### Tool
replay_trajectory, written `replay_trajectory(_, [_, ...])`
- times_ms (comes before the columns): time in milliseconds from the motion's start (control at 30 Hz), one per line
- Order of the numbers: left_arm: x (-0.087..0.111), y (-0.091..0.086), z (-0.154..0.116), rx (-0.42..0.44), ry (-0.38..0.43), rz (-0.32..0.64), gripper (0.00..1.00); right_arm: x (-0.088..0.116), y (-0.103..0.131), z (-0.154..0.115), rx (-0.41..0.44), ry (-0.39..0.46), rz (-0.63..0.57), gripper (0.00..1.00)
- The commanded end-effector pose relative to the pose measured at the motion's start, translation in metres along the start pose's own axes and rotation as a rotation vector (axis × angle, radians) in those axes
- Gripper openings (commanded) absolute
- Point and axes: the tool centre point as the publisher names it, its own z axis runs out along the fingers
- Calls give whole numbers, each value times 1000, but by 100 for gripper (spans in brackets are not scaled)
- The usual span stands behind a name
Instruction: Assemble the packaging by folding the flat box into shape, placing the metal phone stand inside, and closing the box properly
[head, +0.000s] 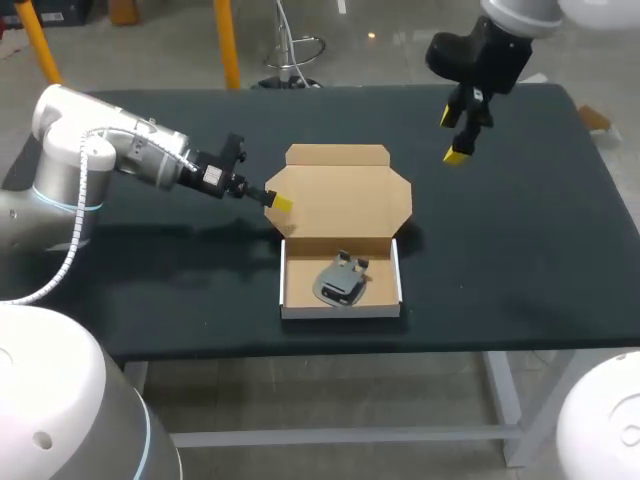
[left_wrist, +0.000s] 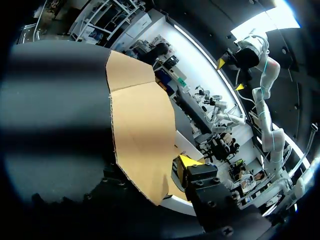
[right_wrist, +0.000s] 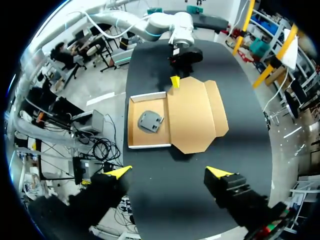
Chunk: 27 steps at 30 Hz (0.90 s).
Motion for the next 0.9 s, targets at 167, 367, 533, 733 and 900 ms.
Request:
replay_trajectory(167, [9,-3,4,4,4,26,43,6,1,-2,4,-4,-9,100])
replay_trajectory(367, [16,-8,10,6,9,46,37,8,1,-2,8,-4,-10,100])
replay_trajectory(533, [17,-10,12,14,10,54,32,9,2,-1,11,-4,-12,100])
replay_trajectory(733, [18,-11,13,24,10,64,23,11,2,1,16,2,-15,100])
replay_trajectory(900, [19,-13,13,33,13,80,16,12,4,2,21,8,-20,100])
